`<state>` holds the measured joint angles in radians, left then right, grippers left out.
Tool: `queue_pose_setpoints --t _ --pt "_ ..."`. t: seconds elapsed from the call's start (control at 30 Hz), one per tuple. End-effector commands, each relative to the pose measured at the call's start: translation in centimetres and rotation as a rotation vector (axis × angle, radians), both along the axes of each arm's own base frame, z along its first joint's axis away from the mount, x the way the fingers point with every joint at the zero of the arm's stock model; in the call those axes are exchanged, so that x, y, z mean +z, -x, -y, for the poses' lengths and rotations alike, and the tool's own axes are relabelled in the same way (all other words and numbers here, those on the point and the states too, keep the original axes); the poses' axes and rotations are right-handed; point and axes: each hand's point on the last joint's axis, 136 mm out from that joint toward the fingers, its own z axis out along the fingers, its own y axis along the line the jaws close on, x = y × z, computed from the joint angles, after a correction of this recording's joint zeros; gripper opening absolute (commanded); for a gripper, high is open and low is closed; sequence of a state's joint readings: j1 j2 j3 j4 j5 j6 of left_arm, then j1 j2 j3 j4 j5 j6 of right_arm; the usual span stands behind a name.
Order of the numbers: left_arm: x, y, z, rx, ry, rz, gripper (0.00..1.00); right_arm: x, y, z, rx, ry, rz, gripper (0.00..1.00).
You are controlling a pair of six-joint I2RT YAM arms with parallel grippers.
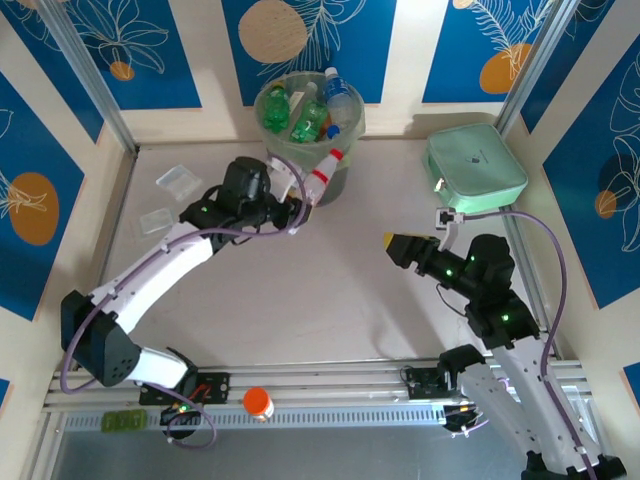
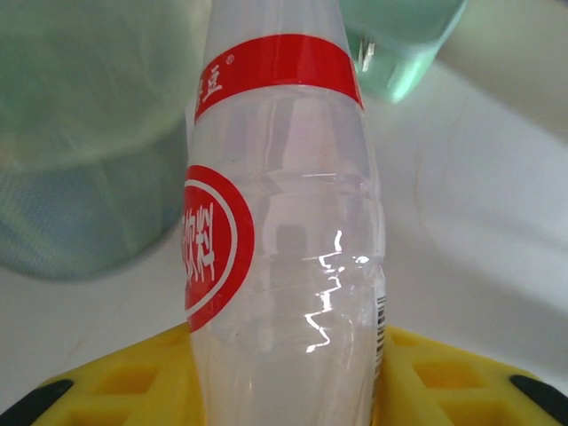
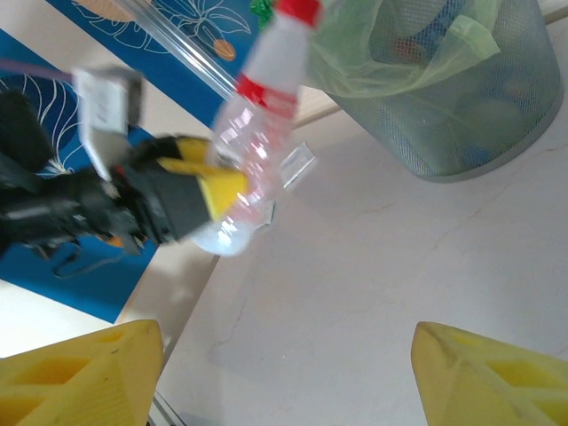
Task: Put the plastic bottles in the bin
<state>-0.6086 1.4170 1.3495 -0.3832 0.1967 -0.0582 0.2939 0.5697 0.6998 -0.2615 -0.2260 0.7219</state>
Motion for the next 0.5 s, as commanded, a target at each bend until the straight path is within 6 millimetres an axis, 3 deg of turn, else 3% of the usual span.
queue_pose_setpoints --t 0.0,0.17,0.3,0.47 --pt "6.3 -2.0 0.5 0.066 0.113 0.039 0.41 0.2 -0.2 -0.4 0.020 -0.027 0.000 0.74" --pt "10.4 -6.2 0.7 0.164 0.192 0.068 0.34 0.7 -0.5 -0.4 0.015 -0.018 0.003 0.74" --pt "11.6 -10.1 -0.8 0.344 0.168 0.126 0.34 1.0 -0.5 -0.3 0.008 -0.015 0.009 0.74" --pt "13.0 -13.9 -1.5 0.448 0.171 0.128 0.34 0.9 0.0 -0.2 0.014 0.000 0.008 0.74"
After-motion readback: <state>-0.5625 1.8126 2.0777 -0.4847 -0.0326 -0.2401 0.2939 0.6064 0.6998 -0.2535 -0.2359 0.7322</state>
